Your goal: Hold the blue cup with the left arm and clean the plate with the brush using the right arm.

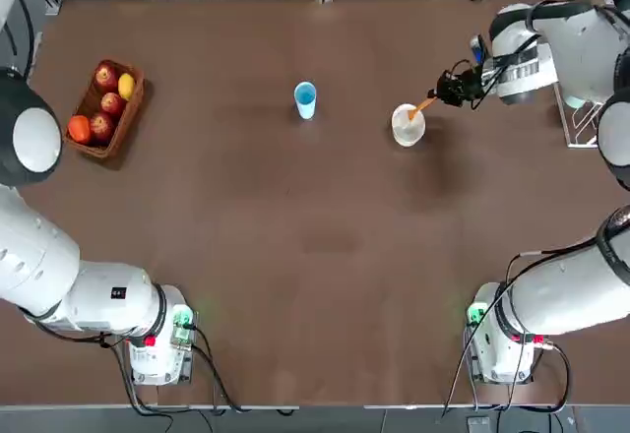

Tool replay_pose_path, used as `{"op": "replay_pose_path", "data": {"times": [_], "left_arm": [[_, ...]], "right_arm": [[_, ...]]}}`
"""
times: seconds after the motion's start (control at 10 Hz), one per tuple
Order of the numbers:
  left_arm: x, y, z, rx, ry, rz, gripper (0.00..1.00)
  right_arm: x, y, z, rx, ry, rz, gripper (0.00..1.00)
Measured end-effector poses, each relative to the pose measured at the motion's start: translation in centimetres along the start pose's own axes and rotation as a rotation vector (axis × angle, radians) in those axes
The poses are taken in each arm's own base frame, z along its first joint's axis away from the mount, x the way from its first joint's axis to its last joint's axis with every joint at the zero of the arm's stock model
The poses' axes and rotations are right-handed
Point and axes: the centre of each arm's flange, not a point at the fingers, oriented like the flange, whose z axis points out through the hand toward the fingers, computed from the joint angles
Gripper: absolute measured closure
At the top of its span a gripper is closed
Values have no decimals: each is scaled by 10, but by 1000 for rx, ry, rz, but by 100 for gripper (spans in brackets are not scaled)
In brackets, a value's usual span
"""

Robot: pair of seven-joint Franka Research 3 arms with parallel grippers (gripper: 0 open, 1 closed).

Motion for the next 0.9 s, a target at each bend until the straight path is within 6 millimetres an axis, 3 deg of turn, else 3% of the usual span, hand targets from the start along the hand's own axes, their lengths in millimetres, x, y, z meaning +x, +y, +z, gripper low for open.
{"op": "replay_pose_path", "data": {"times": [0.2,0.3,0.6,0.9], "left_arm": [[3,-34,3,6,-5,-41,0],[3,-42,3,7,-5,-50,0],[3,-39,3,6,-6,-45,0],[3,-35,3,5,-6,-39,0]], "right_arm": [[-2,4,4,1,-1,-3,95],[-2,5,4,1,-3,-1,95],[-3,5,6,9,6,-2,93],[-4,7,7,13,11,-9,81]]}}
